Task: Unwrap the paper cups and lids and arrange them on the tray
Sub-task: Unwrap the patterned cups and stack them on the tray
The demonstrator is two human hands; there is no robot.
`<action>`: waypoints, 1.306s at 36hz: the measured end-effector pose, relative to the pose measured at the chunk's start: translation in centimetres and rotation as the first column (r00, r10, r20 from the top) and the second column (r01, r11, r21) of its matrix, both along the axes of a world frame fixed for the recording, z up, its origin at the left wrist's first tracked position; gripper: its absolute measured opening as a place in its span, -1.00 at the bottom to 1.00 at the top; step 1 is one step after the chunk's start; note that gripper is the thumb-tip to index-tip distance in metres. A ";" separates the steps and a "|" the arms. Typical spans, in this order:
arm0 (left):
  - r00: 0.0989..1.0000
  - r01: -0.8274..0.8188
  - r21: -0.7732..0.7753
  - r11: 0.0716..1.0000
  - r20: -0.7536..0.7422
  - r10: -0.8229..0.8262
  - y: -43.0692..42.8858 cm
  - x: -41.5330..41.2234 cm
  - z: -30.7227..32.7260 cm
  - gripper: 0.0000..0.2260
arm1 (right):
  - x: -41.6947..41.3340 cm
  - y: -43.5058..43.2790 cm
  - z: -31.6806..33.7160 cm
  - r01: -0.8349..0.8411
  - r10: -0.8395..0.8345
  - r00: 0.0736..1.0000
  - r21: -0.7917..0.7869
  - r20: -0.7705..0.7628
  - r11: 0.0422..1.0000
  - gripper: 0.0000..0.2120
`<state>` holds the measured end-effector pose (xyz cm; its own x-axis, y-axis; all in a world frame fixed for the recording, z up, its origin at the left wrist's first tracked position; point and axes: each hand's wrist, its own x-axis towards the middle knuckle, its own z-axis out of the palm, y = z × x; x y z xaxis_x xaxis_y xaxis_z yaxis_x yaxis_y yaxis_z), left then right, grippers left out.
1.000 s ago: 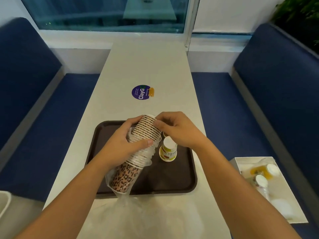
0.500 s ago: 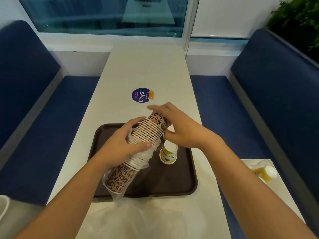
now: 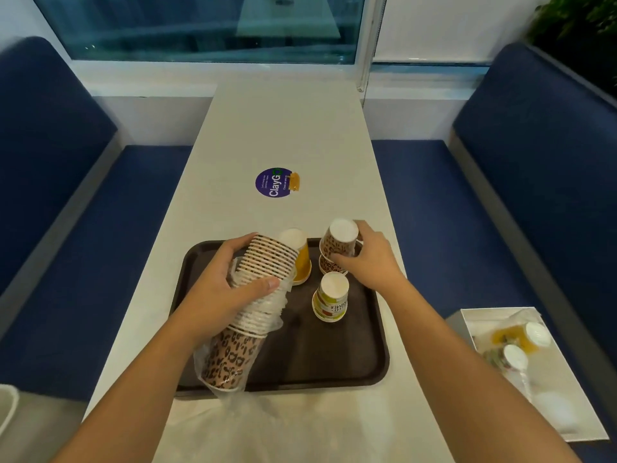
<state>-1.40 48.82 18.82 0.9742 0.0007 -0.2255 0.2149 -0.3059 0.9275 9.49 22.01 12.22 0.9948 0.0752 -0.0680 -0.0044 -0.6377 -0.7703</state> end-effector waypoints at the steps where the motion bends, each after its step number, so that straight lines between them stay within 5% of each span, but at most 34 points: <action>1: 1.000 -0.003 0.002 1.000 -0.001 0.003 -0.1 0.0 0.0 -0.33 | 0.1 -0.1 -1.0 0.013 -0.014 0.999 -0.018 -0.034 1.000 -0.26; 11: 1.000 -0.008 0.035 0.999 0.002 0.008 -0.7 -0.1 -0.3 -0.31 | 0.2 -0.7 -1.8 -0.073 0.045 0.970 -0.109 -0.238 0.991 0.01; 15: 1.000 0.011 0.036 0.999 0.018 -0.011 -0.8 -0.4 0.2 -0.37 | -1.4 -0.3 2.8 -0.018 0.020 0.999 -0.053 0.044 0.998 -0.34; 20: 0.998 0.041 0.023 0.999 0.050 -0.042 -1.6 -1.0 1.1 -0.41 | -4.8 3.0 8.7 -0.281 0.267 0.949 0.068 0.168 0.957 -0.79; 27: 0.992 0.093 0.070 0.993 0.075 -0.099 -1.4 -1.8 1.8 -0.39 | -7.1 4.1 9.9 -0.342 0.334 0.939 0.157 0.079 0.926 -0.84; 34: 0.990 0.125 0.063 0.990 0.064 -0.129 -1.5 -2.4 2.0 -0.39 | -7.7 3.6 10.5 -0.208 0.182 0.970 0.172 0.159 0.963 -0.84; 37: 0.991 0.116 0.056 0.992 0.058 -0.119 -1.7 -2.4 2.0 -0.39 | -7.8 3.4 10.7 -0.286 0.254 0.950 0.177 0.180 0.942 -0.76; 42: 0.988 0.139 0.034 0.990 0.069 -0.141 -2.0 -2.4 2.2 -0.41 | -7.2 2.9 10.5 -0.501 0.559 0.807 -0.280 0.190 0.819 -0.38; 47: 0.989 0.133 0.035 0.990 0.058 -0.135 -2.3 -2.1 2.4 -0.41 | -5.1 2.1 10.1 -0.353 0.583 0.743 -0.548 0.327 0.758 -0.22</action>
<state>-3.45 46.48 21.19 0.9778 -0.1252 -0.1682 0.1139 -0.3566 0.9273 4.44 24.16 22.35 0.7517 0.6174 0.2319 0.6594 -0.7109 -0.2447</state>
